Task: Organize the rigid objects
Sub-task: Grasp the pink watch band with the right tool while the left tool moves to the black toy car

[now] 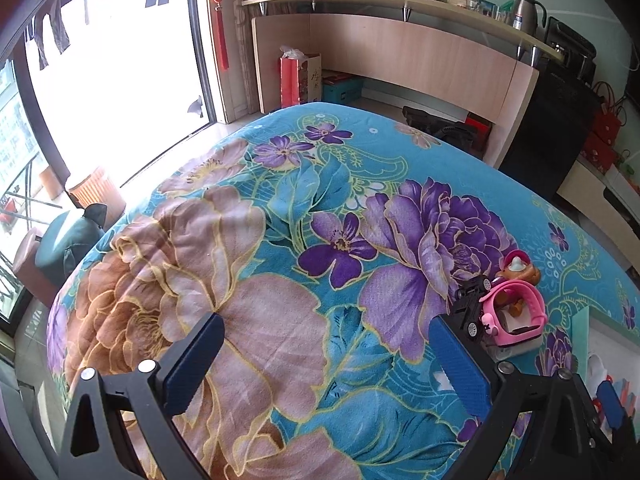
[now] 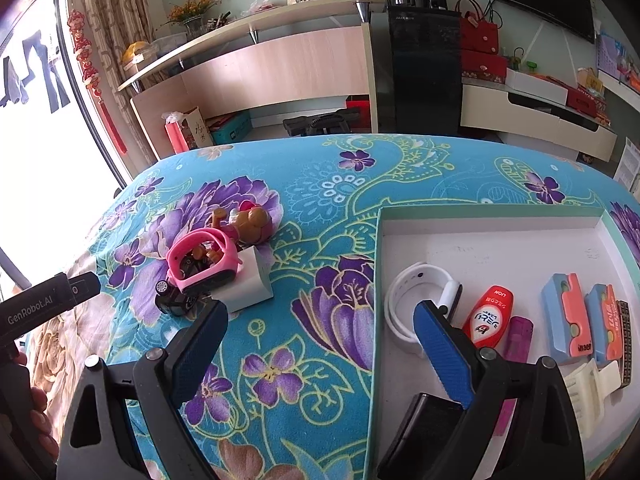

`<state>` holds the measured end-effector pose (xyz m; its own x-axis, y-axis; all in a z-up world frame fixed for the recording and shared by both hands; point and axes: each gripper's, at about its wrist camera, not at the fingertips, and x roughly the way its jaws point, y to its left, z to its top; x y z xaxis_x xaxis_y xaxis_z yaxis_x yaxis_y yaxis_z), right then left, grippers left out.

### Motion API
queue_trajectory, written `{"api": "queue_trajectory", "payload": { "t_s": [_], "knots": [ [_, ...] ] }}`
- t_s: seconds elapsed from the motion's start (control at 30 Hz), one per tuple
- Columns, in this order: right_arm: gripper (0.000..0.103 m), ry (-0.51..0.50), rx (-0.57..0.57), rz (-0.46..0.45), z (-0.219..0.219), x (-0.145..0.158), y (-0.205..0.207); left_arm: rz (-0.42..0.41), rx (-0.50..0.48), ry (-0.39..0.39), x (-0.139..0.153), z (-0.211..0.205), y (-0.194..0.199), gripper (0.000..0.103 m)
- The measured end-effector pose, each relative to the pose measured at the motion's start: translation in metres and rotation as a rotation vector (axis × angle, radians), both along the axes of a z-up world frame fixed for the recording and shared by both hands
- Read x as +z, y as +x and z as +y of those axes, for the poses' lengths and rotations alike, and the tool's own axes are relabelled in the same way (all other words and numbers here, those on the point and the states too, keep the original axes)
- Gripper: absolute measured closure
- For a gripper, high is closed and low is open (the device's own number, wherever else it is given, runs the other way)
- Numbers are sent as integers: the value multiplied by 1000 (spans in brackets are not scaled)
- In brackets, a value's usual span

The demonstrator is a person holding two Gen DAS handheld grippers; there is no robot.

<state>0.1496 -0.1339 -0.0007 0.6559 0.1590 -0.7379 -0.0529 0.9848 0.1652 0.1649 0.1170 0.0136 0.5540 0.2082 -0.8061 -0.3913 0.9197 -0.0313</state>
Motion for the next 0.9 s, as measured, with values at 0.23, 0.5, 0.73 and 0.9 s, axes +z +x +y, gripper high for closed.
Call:
{"api": "queue_trajectory", "payload": {
  "t_s": [0.23,0.5,0.73,0.9],
  "knots": [
    [9,20,25,-3,8,1,2,9,-29,-36,-10,2,13,0],
    [9,-2,88,-2,34,2,13,27,-48,-65,-27,2,26,0],
    [9,-36,155,-10,62,0,25,34,-9,-115,-36,18,30,0],
    [9,-55,180,-10,75,-5,33,36,13,-146,-41,30,29,0]
  ]
}}
